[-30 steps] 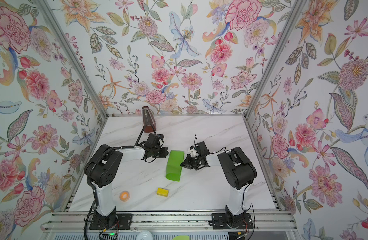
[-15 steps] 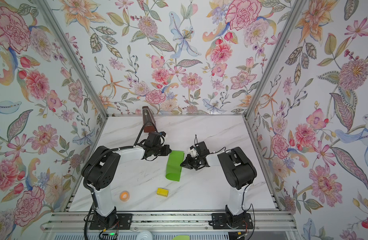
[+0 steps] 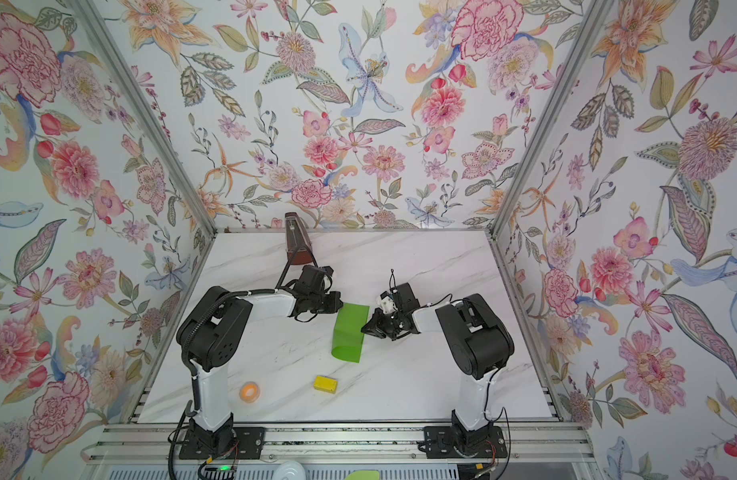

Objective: Fold a paper plane with a square sheet of paper (fold left side to right side)

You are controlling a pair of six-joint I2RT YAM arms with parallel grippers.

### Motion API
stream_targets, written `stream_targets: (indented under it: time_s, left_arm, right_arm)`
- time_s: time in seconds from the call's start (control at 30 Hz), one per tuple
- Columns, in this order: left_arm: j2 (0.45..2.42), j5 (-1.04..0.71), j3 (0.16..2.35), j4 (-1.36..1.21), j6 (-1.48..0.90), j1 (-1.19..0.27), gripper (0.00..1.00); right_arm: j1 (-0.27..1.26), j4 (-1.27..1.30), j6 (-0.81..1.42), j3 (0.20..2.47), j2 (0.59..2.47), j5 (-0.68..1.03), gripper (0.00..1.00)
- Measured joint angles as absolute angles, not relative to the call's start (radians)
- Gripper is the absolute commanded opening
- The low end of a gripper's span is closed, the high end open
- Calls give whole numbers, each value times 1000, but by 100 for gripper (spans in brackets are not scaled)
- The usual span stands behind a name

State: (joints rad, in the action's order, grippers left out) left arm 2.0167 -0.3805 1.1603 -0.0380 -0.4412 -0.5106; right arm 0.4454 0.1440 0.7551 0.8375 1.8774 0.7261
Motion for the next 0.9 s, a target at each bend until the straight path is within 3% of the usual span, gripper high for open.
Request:
stream_targets:
  time_s: [0.43, 0.67, 0.9]
  left_arm:
    - [2005, -343, 1167, -9, -413, -469, 0]
    - [1827, -355, 1117, 114, -400, -491, 0]
    - [1702, -390, 1004, 146, -393, -606, 0]
  right_arm:
    - [448, 146, 756, 837, 1877, 726, 0]
    - [448, 146, 756, 837, 1878, 726, 0]
    - [448, 144, 756, 838, 1878, 726, 0]
